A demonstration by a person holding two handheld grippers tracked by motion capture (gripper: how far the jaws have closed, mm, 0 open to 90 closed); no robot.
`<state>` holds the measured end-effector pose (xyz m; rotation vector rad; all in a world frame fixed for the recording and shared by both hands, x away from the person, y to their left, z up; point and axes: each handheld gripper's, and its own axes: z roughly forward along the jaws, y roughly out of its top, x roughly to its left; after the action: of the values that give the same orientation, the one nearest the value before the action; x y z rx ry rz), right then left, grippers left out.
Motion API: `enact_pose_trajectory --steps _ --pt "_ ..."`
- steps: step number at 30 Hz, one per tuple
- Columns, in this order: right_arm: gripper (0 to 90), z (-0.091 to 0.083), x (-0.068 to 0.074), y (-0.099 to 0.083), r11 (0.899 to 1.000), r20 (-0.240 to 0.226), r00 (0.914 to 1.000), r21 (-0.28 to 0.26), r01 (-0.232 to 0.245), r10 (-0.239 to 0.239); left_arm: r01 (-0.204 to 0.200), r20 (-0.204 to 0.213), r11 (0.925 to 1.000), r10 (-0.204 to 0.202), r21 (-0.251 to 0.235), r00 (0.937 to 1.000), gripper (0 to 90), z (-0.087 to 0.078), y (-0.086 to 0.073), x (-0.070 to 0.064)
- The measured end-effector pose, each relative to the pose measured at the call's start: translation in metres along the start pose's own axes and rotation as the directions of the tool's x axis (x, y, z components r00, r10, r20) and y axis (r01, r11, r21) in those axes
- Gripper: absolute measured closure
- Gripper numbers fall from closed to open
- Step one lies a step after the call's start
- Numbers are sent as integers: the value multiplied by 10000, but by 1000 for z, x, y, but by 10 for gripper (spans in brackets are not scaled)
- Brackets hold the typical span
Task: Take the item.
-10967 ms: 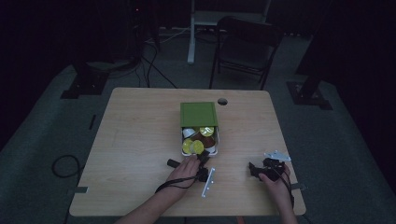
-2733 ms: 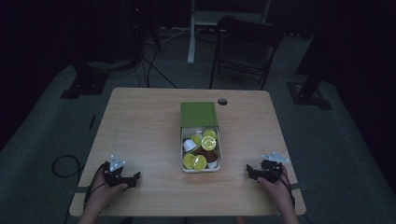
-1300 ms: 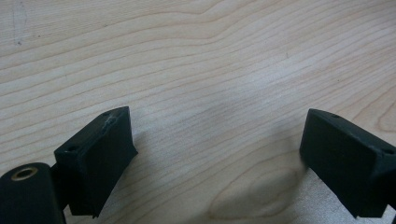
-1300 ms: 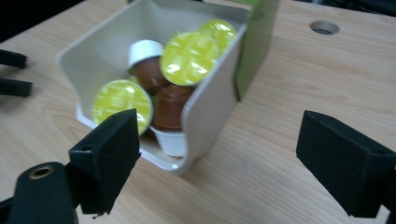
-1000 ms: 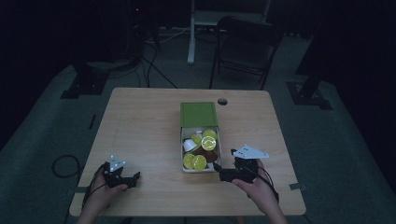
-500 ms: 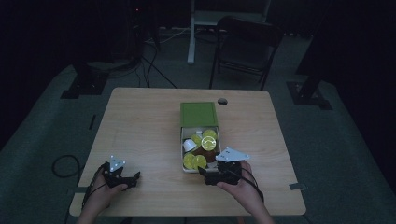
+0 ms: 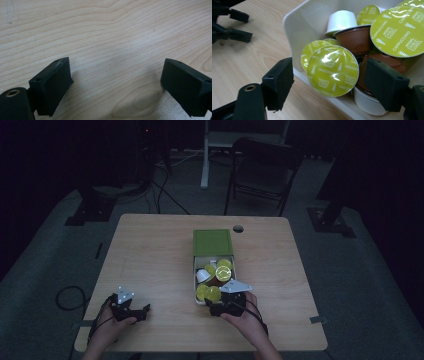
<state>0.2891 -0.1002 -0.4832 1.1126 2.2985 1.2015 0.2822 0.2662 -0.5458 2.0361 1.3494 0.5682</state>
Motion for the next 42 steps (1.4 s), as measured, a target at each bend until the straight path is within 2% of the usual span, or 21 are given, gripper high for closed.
enact_pose_trajectory --steps 9,20,23,25,27,28,30,33,36,42 --pt "258 13 7 2 9999 10 10000 145 13 -13 4 2 10000 -4 -5 10000 102 0 0 0" --pt "319 24 12 4 9997 340 9993 201 165 -171 5 4 10000 -5 -7 10000 102 0 0 0" --pt "340 27 13 3 9989 359 9989 348 301 -313 8 4 10000 -8 -8 10000 102 0 0 0" --pt "400 30 12 1 9991 471 9987 360 203 -220 10 3 10000 -10 -12 10000 102 0 0 0" --pt "424 30 12 1 9991 480 9986 366 197 -214 8 3 10000 -8 -8 10000 103 0 0 0" --pt "472 30 11 1 9987 548 9980 410 295 -317 3 4 10000 -3 -5 10000 102 0 0 0" --pt "503 29 10 0 9987 394 9986 398 323 -339 11 3 10000 -11 -10 10000 102 0 0 0" --pt "555 25 12 3 9970 286 9972 364 685 -696 8 4 10000 -8 -7 10000 102 0 0 0" --pt "570 21 12 5 9952 424 9946 259 942 -952 9 1 10000 -9 -8 10000 102 0 0 0" --pt "574 13 8 7 9960 277 9957 119 884 -887 9 3 10000 -9 -8 10000 102 0 0 0"
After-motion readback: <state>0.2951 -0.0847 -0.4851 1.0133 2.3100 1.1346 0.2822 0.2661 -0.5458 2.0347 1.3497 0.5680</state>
